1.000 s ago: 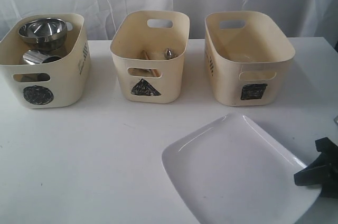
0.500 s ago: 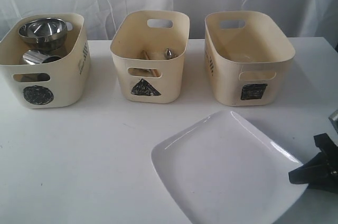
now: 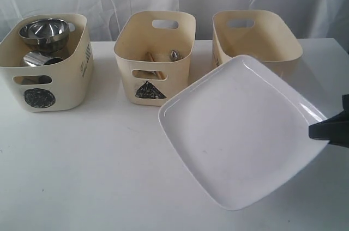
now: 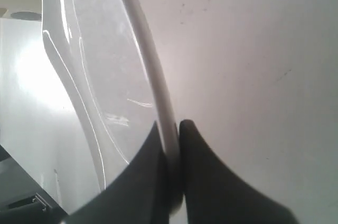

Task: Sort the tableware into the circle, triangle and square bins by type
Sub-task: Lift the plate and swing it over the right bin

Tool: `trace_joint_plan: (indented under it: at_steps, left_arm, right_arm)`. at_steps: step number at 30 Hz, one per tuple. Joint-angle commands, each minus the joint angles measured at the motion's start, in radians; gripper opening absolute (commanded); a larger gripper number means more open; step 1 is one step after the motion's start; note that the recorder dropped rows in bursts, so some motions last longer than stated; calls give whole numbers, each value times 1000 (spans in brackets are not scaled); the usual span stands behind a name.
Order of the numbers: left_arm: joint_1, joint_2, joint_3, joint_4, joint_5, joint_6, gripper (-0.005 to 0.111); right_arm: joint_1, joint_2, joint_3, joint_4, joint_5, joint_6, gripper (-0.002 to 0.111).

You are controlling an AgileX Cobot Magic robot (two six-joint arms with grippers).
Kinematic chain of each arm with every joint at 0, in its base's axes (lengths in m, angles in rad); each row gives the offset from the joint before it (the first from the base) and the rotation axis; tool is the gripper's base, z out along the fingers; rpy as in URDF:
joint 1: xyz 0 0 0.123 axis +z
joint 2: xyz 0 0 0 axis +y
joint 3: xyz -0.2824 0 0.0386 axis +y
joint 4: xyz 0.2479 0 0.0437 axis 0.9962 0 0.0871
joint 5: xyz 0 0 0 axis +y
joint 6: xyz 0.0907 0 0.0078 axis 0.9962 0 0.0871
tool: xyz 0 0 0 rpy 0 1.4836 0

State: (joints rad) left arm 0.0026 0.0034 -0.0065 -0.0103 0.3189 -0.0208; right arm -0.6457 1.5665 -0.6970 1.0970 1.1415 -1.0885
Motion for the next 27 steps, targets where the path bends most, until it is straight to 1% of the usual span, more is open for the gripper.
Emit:
trace_joint_plan:
  at_steps: [1, 2, 3, 5, 9, 10, 14, 15, 17, 19, 27]
  left_arm:
    - [-5, -3, 7, -4, 11, -1, 0]
    - [-5, -3, 7, -4, 11, -1, 0]
    - [-5, -3, 7, -4, 11, -1, 0]
    - [-5, -3, 7, -4, 11, -1, 0]
    - [-5, -3, 7, -4, 11, -1, 0]
    - [-5, -3, 7, -4, 11, -1, 0]
    - [-5, -3, 7, -4, 11, -1, 0]
    - [-5, -3, 7, -4, 11, -1, 0]
    - [-5, -3, 7, -4, 11, -1, 0]
    - [-5, -3, 7, -4, 11, -1, 0]
    - [-5, -3, 7, -4, 11, -1, 0]
  right_arm:
    - [2, -61, -4, 103, 80, -16, 0]
    - [2, -66, -4, 130, 80, -31, 0]
    - [5, -84, -4, 219, 80, -60, 0]
    - [7, -112, -28, 327, 80, -79, 0]
    - [7, -126, -102, 398, 80, -86, 0]
    - [7, -126, -149, 410, 80, -75, 0]
    - [7, -122, -263, 481, -100, -58, 0]
    - [11, -114, -295, 486, -172, -56, 0]
    - [30, -90, -337, 495, -260, -56, 0]
    - [61, -62, -374, 530, -307, -64, 0]
    - [167, 27, -489, 530, -431, -98, 0]
